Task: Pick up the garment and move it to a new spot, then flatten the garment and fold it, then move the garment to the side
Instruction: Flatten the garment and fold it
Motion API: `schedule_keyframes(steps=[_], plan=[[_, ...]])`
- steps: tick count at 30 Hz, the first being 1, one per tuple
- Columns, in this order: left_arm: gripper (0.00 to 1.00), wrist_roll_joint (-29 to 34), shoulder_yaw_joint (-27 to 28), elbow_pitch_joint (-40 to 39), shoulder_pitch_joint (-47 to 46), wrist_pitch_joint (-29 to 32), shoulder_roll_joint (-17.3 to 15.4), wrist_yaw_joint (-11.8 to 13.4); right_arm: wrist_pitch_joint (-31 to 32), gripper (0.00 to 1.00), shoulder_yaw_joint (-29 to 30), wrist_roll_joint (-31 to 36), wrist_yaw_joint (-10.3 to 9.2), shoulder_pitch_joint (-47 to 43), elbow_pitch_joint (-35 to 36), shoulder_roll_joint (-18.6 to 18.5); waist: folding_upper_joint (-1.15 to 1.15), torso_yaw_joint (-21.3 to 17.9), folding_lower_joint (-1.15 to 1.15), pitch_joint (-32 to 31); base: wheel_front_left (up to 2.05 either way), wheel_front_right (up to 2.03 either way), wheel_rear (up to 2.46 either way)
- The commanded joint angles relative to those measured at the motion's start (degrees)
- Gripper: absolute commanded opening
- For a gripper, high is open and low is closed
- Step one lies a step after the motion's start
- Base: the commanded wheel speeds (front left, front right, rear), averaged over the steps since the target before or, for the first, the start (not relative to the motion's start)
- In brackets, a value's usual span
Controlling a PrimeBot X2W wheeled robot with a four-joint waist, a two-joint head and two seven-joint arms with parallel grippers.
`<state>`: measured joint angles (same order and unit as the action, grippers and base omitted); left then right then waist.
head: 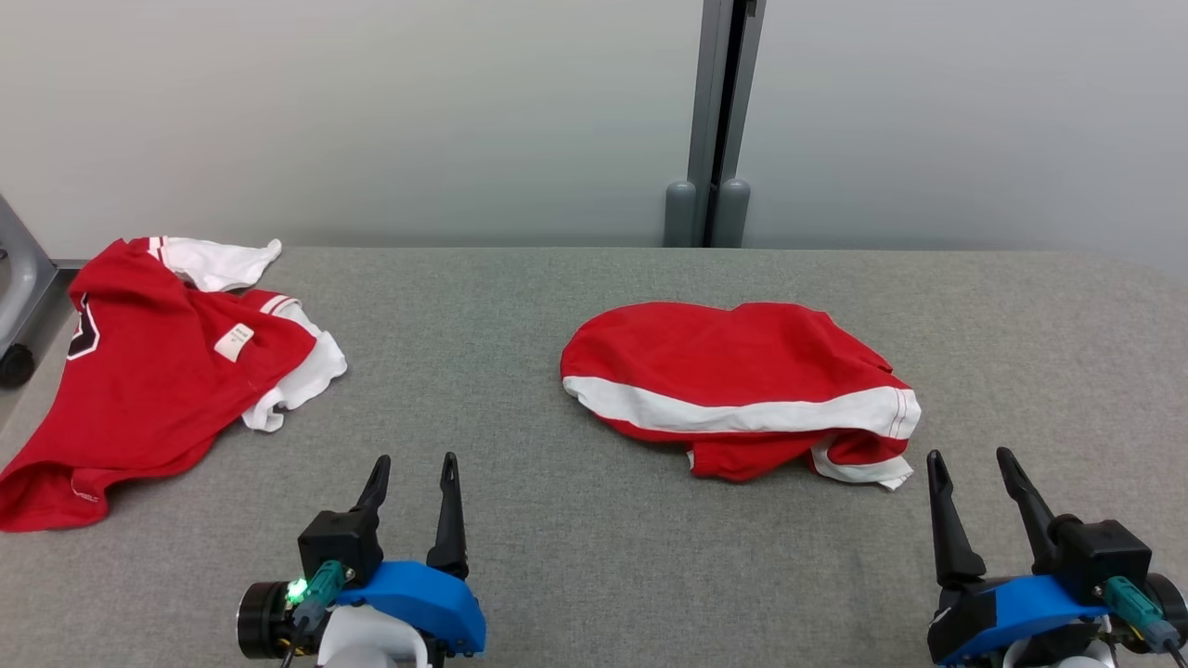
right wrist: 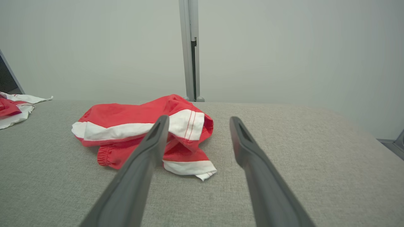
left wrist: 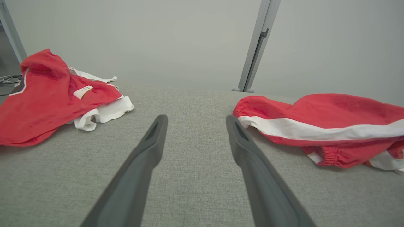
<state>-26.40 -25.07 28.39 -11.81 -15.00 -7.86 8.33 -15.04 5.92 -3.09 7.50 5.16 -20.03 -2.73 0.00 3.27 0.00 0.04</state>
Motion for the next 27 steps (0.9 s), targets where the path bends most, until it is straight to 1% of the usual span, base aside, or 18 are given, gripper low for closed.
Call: schedule_keyframes(steps=[1,6,11,19,21,24,27], plan=[[1.00,0.3,0.2,0.3,0.5,-0.3,0.1,-0.2,-0.2,1.00,0.2,0.2,-0.01,0.3,-0.2,-0.3,0.00,0.0,0.00,0.0,0.00,0.00,0.00],[1.00,0.8,0.5,0.7,0.2,-0.3,0.5,-0.6,-0.2,1.00,0.8,0.5,-0.01,0.5,-0.9,-0.3,0.00,0.2,0.00,0.2,0.00,0.00,0.00],[1.00,1.3,0.5,0.9,-0.4,-0.3,0.9,-0.8,0.0,1.00,2.1,3.1,-0.01,3.5,-3.0,-0.3,0.00,0.7,0.00,0.7,0.00,0.00,0.00],[1.00,1.9,0.7,1.2,-2.0,-0.3,1.5,-1.3,6.4,1.00,3.5,6.4,-0.01,10.9,-9.2,-0.3,0.00,2.4,0.00,3.4,0.00,0.00,0.00],[1.00,2.1,0.8,1.2,-2.6,-0.3,1.6,-1.5,7.7,1.00,4.0,5.7,-0.01,12.8,-11.0,-0.3,0.00,3.0,0.00,4.2,0.00,0.00,0.00],[1.00,2.3,1.1,1.3,-3.1,-0.3,1.8,-1.8,9.6,1.00,4.4,6.4,-0.01,14.9,-14.0,-0.3,0.00,3.8,0.00,5.2,0.00,0.00,0.00],[1.00,2.7,1.5,1.4,-3.4,-0.3,1.9,-1.8,10.9,1.00,3.9,5.4,-0.01,16.8,-16.8,-0.3,0.00,4.5,0.00,6.0,0.00,0.00,0.00]])
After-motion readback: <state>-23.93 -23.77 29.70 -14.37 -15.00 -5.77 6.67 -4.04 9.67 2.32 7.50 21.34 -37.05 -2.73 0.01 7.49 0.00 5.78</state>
